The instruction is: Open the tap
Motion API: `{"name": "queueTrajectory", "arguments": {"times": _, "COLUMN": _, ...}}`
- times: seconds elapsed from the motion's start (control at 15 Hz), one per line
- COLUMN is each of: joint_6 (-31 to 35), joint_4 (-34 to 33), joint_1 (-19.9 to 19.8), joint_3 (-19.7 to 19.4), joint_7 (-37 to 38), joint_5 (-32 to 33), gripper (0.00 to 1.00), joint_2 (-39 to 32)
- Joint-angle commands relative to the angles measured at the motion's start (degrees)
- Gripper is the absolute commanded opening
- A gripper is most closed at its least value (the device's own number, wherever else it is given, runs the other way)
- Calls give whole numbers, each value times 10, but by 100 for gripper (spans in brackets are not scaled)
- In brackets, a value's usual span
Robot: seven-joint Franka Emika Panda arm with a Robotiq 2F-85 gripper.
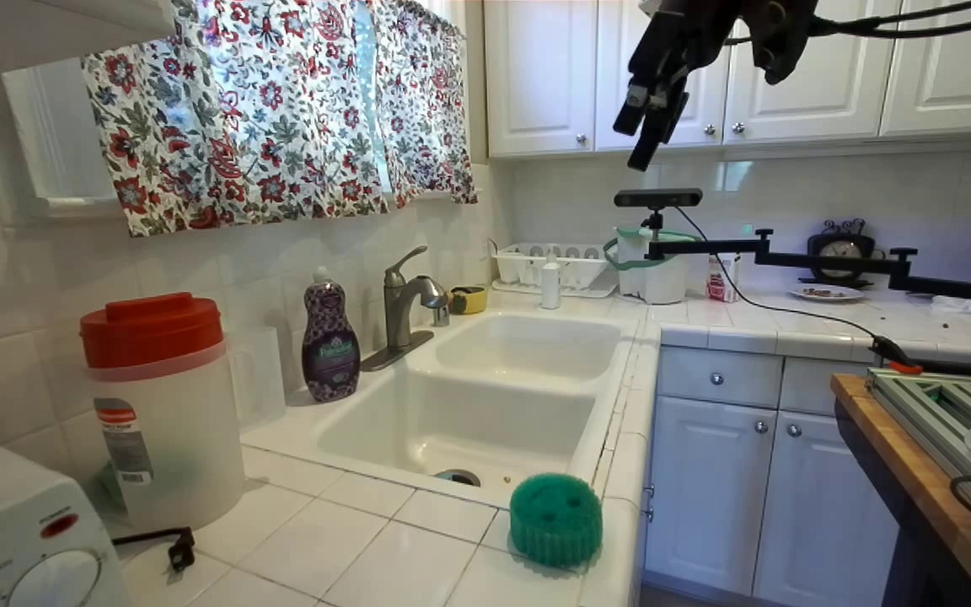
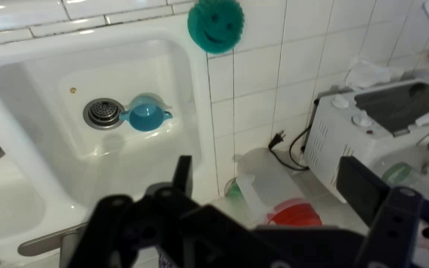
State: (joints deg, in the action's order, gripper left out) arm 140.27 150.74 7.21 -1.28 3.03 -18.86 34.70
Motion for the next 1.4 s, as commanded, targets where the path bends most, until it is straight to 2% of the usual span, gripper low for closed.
{"name": "queueTrajectory", "arguments": {"times": 0.0, "joint_6": 63, "joint_4": -21, "joint_1": -5, "joint_3": -16, "joint_7": 32, "joint_5": -54, "gripper": 100, "joint_2": -27}}
{"name": "queueTrajectory", "arguments": {"times": 0.27, "joint_6": 142, "joint_4": -71, "joint_1": -4, "joint_3": -30, "joint_7": 80, "joint_5": -112, "gripper": 100, "joint_2": -91}}
{"name": "queueTrajectory", "arguments": {"times": 0.53, "joint_6": 185, "joint_4": -165, "joint_1": -9, "joint_3": -40, "joint_7": 128, "joint_5": -173, "gripper": 100, "joint_2": -199}}
{"name": "queueTrajectory", "arguments": {"times": 1.13, "joint_6": 185, "joint_4": -400, "joint_1": -89, "joint_3": -42, "joint_7": 282, "joint_5": -245, "gripper": 100, "joint_2": -384}}
{"name": "queueTrajectory", "arguments": {"times": 1.27, "joint_6": 176, "joint_4": -425, "joint_1": -97, "joint_3": -40, "joint_7": 315, "joint_5": -270, "gripper": 100, "joint_2": -398}}
{"name": "queueTrajectory", "arguments": {"times": 1.33, "joint_6": 188, "joint_4": -393, "joint_1": -98, "joint_3": -40, "joint_7": 286, "joint_5": -239, "gripper": 100, "joint_2": -379}}
